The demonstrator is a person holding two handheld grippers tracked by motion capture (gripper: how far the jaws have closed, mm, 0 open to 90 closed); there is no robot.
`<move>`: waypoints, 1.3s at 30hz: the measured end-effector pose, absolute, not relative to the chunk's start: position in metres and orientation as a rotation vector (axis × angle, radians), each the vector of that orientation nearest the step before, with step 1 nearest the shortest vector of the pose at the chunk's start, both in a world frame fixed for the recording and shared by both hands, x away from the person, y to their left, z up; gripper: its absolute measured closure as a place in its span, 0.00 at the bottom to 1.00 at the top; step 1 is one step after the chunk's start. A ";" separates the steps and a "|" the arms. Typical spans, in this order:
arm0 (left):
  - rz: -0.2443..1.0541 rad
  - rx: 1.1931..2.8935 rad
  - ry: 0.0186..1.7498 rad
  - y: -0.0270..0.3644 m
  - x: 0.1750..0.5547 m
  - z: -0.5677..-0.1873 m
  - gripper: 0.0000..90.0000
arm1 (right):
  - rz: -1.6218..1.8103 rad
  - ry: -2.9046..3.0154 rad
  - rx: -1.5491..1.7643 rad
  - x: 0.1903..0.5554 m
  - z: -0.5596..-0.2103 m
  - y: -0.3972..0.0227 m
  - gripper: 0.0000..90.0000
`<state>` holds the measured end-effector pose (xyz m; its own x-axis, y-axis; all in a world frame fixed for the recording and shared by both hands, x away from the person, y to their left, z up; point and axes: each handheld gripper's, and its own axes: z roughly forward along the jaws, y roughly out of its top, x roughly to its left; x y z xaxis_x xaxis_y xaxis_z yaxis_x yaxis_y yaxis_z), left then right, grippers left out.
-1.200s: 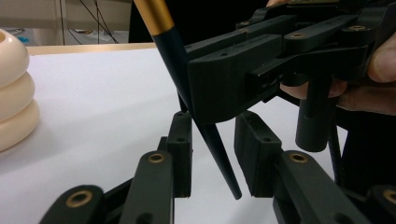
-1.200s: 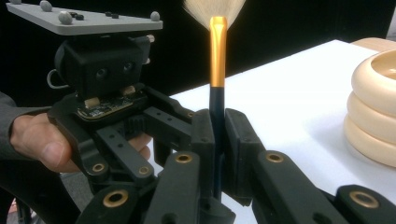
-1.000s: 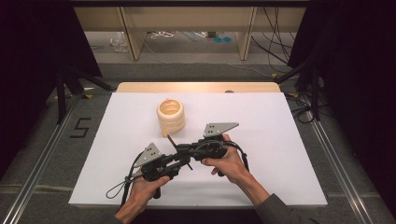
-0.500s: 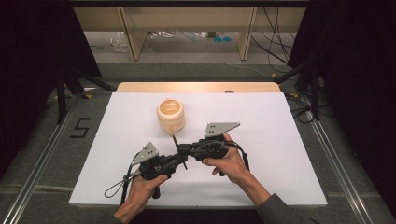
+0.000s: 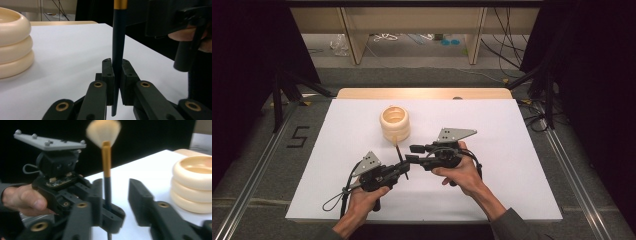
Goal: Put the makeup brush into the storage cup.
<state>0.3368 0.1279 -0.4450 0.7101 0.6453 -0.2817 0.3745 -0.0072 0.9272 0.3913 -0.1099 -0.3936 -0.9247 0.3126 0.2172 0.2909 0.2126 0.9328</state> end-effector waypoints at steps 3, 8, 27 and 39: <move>0.277 1.623 0.846 0.130 0.338 -0.444 0.93 | 1.810 2.409 0.649 0.391 -0.392 -0.114 0.54; 0.324 1.624 0.868 0.135 0.342 -0.444 0.93 | 1.714 2.379 0.689 0.388 -0.393 -0.121 0.46; 0.365 1.648 0.912 0.142 0.351 -0.441 0.93 | 1.490 2.296 0.805 0.383 -0.411 -0.171 0.32; 0.384 1.658 0.923 0.146 0.355 -0.439 0.93 | 1.459 2.260 0.882 0.374 -0.422 -0.193 0.28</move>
